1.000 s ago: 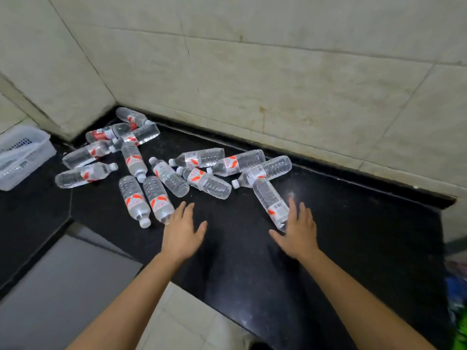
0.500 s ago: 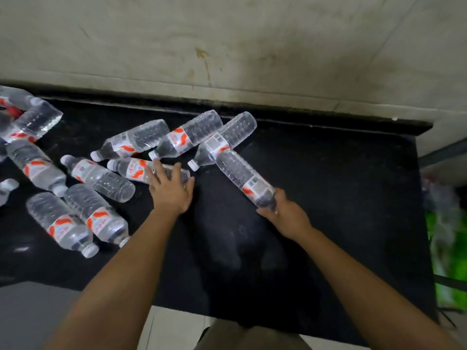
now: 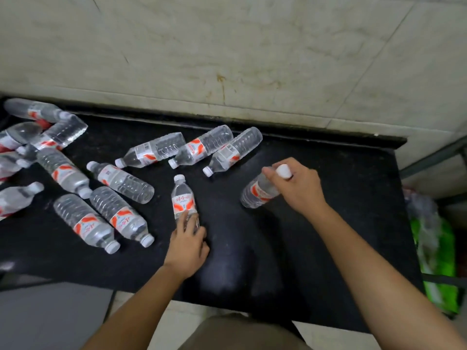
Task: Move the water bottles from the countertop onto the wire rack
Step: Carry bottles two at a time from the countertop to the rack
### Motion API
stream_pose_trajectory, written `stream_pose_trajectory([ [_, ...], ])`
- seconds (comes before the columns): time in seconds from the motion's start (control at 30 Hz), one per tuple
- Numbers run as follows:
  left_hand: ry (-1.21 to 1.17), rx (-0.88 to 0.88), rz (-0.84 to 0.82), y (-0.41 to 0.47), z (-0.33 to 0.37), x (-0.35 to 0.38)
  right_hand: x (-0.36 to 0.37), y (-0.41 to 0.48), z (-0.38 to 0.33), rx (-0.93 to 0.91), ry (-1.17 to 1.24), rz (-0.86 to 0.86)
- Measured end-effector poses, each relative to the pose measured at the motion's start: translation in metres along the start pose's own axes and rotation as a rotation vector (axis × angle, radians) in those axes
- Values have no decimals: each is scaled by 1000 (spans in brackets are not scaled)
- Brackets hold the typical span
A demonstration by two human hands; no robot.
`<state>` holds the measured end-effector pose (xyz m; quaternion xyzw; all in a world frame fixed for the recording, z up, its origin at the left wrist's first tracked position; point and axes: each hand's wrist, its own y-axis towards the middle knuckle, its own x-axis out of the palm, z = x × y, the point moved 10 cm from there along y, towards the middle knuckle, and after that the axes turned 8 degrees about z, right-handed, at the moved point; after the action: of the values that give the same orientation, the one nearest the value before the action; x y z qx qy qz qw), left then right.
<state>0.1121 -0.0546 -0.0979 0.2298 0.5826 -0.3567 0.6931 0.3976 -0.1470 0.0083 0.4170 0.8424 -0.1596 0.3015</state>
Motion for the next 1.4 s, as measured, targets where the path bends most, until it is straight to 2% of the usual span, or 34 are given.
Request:
stream_pose_trajectory([
  [0.13,12,58,73,-13,5,-10,24,-24,-26,-140,-87,-74],
  [0.27,-145,-107,248,-1,-8,-33,36,-51,-21,-221,-217,12],
  [0.33,-253,-297,337,9,-31,-40,45,-61,-3,-108,-145,-48],
  [0.37,-312,-423,331,14,-46,-38,50,-66,5,-45,-81,-80],
  [0.47,-525,-857,124,16,-91,-2,57,-75,23,104,107,-62],
  [0.53,-742,-1028,-13,9,-96,24,57,-75,35,198,209,-19],
  [0.6,-825,-996,-53,8,-92,31,52,-73,43,266,280,18],
  [0.67,-798,-947,-27,2,-91,30,43,-68,48,312,309,44],
  [0.8,-735,-845,133,-14,-82,-1,23,-69,42,325,247,82],
  [1.0,-828,-457,358,-11,-22,-107,-18,-98,9,246,259,224],
  [1.07,-913,-294,390,-14,6,-146,-44,-116,-16,167,266,309],
  [1.13,-1018,-236,412,-11,22,-164,-55,-119,-28,145,286,326],
  [1.27,-1318,-134,397,-23,74,-183,-104,-152,-21,228,415,386],
  [1.4,-1384,-58,364,-35,139,-198,-168,-186,0,281,464,497],
])
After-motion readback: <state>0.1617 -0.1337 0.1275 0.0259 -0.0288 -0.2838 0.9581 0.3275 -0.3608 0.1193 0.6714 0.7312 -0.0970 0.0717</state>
